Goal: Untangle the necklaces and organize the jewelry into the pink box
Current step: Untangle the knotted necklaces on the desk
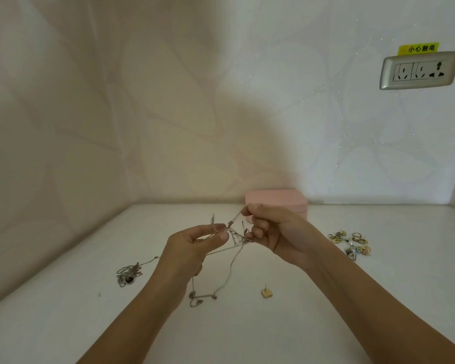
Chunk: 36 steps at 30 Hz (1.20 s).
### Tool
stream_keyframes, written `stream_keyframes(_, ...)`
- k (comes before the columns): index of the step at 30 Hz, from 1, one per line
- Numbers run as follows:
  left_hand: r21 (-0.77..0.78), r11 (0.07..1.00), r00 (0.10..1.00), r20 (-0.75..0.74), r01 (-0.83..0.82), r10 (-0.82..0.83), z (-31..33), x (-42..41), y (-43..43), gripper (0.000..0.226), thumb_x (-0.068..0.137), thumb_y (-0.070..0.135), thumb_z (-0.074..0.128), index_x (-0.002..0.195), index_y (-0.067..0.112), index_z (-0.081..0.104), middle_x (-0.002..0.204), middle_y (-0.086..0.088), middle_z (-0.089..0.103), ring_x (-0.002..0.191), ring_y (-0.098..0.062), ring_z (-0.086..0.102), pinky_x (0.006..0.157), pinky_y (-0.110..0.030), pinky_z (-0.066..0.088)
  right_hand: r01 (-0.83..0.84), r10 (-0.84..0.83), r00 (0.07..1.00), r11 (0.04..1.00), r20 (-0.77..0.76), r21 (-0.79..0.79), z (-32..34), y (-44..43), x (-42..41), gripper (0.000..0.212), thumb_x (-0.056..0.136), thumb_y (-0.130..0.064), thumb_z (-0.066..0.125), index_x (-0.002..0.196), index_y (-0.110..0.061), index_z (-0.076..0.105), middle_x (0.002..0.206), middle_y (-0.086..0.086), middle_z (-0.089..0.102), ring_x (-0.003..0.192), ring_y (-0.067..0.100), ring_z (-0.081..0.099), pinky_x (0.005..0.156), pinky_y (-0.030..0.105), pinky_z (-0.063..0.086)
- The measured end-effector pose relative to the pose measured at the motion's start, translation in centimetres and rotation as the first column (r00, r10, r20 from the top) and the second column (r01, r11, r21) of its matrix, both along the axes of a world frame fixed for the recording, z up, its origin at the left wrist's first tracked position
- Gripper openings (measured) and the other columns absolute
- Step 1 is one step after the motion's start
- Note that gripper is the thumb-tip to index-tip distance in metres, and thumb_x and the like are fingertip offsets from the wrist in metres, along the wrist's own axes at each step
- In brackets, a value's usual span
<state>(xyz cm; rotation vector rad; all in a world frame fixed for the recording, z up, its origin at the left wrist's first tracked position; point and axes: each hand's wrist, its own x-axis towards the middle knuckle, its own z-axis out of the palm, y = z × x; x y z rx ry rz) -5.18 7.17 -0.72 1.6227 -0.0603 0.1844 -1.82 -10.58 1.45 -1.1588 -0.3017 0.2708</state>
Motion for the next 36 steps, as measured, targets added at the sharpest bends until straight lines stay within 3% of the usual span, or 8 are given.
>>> stream_keyframes(3,0.007,1.000,0.999,0.032,0.030,-0.031,0.0,-0.1,-0.1,0.027,0.066,0.034,0.078,0.093,0.030,0.077,0.046,0.010,0.026,0.051,-0.014,0.015,0.043,-0.020,0.020,-0.053,0.055,0.998,0.996,0.029,-0.074,-0.1,0.1,-0.2,0.013,0.093,-0.011,0.054,0.089,-0.005,0.065,0.057,-0.003,0.047,0.040,0.006,0.039,0.052,0.020,0.048)
stream_keyframes(8,0.005,0.998,0.998,0.018,0.067,-0.067,0.1,-0.1,0.1,0.028,0.061,0.035,0.074,0.080,0.015,0.077,0.046,0.009,0.027,0.044,-0.010,0.018,0.040,-0.016,0.020,-0.067,0.076,0.994,0.992,0.077,-0.106,0.1,-0.2,-0.2,0.006,0.085,-0.010,0.060,0.087,-0.006,0.065,0.061,-0.002,0.049,0.039,0.005,0.037,0.052,0.019,0.046)
stream_keyframes(13,-0.095,0.987,0.991,0.014,0.133,-0.132,0.4,-0.2,0.1,0.013,0.066,0.033,0.070,0.064,0.020,0.070,0.048,0.010,0.027,0.046,-0.008,0.020,0.041,-0.016,0.020,0.134,0.046,0.944,0.851,0.326,-0.508,0.0,-0.4,-0.4,0.008,0.080,-0.008,0.074,0.082,-0.013,0.069,0.068,-0.003,0.056,0.056,0.006,0.051,0.050,0.018,0.037)
stream_keyframes(15,-0.136,0.973,0.982,-0.009,0.186,-0.189,0.6,-0.3,0.0,0.019,0.069,0.030,0.067,0.053,0.021,0.064,0.053,0.008,0.022,0.048,-0.008,0.017,0.040,-0.016,0.019,0.135,0.091,0.930,0.814,0.355,-0.565,0.0,-0.2,-0.7,0.006,0.084,-0.013,0.071,0.085,-0.019,0.074,0.070,-0.006,0.060,0.055,0.003,0.046,0.051,0.017,0.032)
stream_keyframes(20,-0.245,0.941,0.965,-0.060,0.235,-0.256,0.7,-0.5,0.0,0.024,0.071,0.034,0.065,0.068,0.016,0.051,0.060,0.004,0.019,0.048,-0.008,0.015,0.037,-0.015,0.018,0.134,0.118,0.910,0.823,0.396,-0.552,0.4,0.0,-1.1,0.012,0.086,-0.014,0.068,0.089,-0.024,0.075,0.070,-0.007,0.064,0.050,0.005,0.037,0.047,0.016,0.027)
stream_keyframes(27,-0.262,0.940,0.970,-0.040,0.220,-0.239,0.8,-0.6,-0.1,0.029,0.074,0.037,0.062,0.053,0.018,0.058,0.055,0.005,0.021,0.045,-0.006,0.017,0.038,-0.015,0.017,0.216,0.102,0.845,0.832,0.525,-0.510,0.3,0.4,-1.3,0.025,0.081,-0.009,0.073,0.081,-0.034,0.076,0.073,-0.010,0.071,0.046,0.006,0.037,0.052,0.017,0.035)
stream_keyframes(31,-0.254,0.943,0.970,-0.055,0.215,-0.236,0.7,-0.5,-0.2,0.030,0.071,0.040,0.064,0.052,0.019,0.056,0.054,0.006,0.025,0.045,-0.006,0.019,0.038,-0.015,0.018,0.233,0.111,0.816,0.835,0.567,-0.498,0.3,0.2,-1.4,0.022,0.081,-0.007,0.073,0.084,-0.028,0.077,0.074,-0.005,0.072,0.041,0.002,0.038,0.052,0.012,0.035)
stream_keyframes(36,-0.179,0.947,0.960,-0.035,0.268,-0.279,0.6,-0.5,0.0,0.037,0.072,0.040,0.066,0.083,0.005,0.059,0.062,0.003,0.029,0.054,-0.010,0.018,0.042,-0.016,0.022,0.275,0.179,0.756,0.787,0.630,-0.553,0.2,0.2,-1.6,0.017,0.079,-0.016,0.076,0.086,-0.032,0.076,0.067,-0.017,0.060,0.051,0.006,0.031,0.052,0.014,0.029)
